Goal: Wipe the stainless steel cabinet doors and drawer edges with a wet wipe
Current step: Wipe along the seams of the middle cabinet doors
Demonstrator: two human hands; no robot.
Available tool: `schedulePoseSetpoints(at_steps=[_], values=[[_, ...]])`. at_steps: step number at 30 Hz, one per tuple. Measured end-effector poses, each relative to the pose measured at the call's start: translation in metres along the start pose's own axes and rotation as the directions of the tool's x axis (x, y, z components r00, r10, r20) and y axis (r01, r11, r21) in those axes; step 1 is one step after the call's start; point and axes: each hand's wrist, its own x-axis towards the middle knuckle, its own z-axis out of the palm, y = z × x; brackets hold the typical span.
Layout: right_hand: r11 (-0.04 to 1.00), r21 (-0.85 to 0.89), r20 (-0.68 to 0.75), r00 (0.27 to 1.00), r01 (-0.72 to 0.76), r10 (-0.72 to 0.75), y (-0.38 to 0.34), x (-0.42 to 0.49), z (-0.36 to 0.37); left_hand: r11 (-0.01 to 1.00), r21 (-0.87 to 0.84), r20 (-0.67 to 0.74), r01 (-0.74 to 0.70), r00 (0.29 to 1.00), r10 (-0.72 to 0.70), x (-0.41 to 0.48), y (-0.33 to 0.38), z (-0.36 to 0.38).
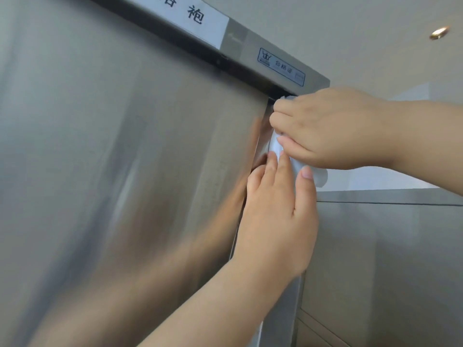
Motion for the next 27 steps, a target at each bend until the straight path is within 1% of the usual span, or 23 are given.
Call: schedulePoseSetpoints(at_steps=[2, 4, 5, 8, 10, 12, 14, 16, 18, 20, 23, 27], values=[[1.0, -0.02, 0.013, 1.0, -0.007, 0.008, -0.002, 0.0, 0.0, 0.999, -0.038, -0.01, -0.026, 1.0, 0.026, 0.0, 0.001, -0.004], [0.999, 0.016, 0.018, 0.999, -0.04, 0.04, -0.006, 0.0, 0.001, 0.993, -0.116, -0.02, -0.029, 0.999, 0.026, -0.001, 0.003, -0.008], [0.997, 0.045, 0.014, 0.998, -0.059, 0.059, -0.007, 0.0, 0.001, 0.992, -0.126, -0.042, -0.021, 0.999, 0.016, -0.001, 0.003, -0.008], [0.993, 0.057, 0.005, 0.995, -0.101, 0.101, -0.009, 0.004, 0.002, 0.999, -0.029, -0.128, 0.027, 0.991, -0.031, -0.003, 0.002, -0.008], [0.993, 0.034, 0.026, 0.993, -0.112, 0.111, -0.01, 0.004, -0.001, 1.0, 0.013, -0.159, 0.023, 0.987, -0.021, -0.005, 0.0, -0.01], [0.993, 0.049, 0.025, 0.994, -0.11, 0.109, -0.011, 0.0, -0.006, 0.999, 0.04, -0.178, -0.001, 0.984, 0.008, -0.007, -0.002, -0.015], [0.982, 0.142, 0.017, 0.992, -0.127, 0.126, -0.011, -0.009, -0.01, 0.994, 0.103, -0.211, -0.04, 0.976, 0.062, -0.009, -0.004, -0.022], [0.95, 0.264, 0.003, 0.985, -0.169, 0.175, -0.012, -0.021, -0.01, 0.983, 0.171, -0.227, -0.067, 0.968, 0.106, -0.011, -0.007, -0.031], [0.896, 0.395, -0.037, 0.971, -0.203, 0.236, -0.019, -0.034, -0.007, 0.963, 0.254, -0.204, -0.09, 0.968, 0.144, -0.01, -0.011, -0.042], [0.844, 0.48, -0.07, 0.948, -0.24, 0.31, -0.029, -0.046, -0.001, 0.922, 0.367, -0.139, -0.124, 0.973, 0.187, -0.007, -0.012, -0.052], [0.852, 0.437, -0.067, 0.934, -0.289, 0.351, -0.049, -0.056, 0.009, 0.872, 0.463, -0.068, -0.158, 0.975, 0.212, -0.001, -0.007, -0.056], [0.814, 0.475, -0.027, 0.919, -0.334, 0.393, -0.056, -0.057, 0.012, 0.882, 0.455, -0.008, -0.121, 0.99, 0.14, 0.003, -0.001, -0.049]])
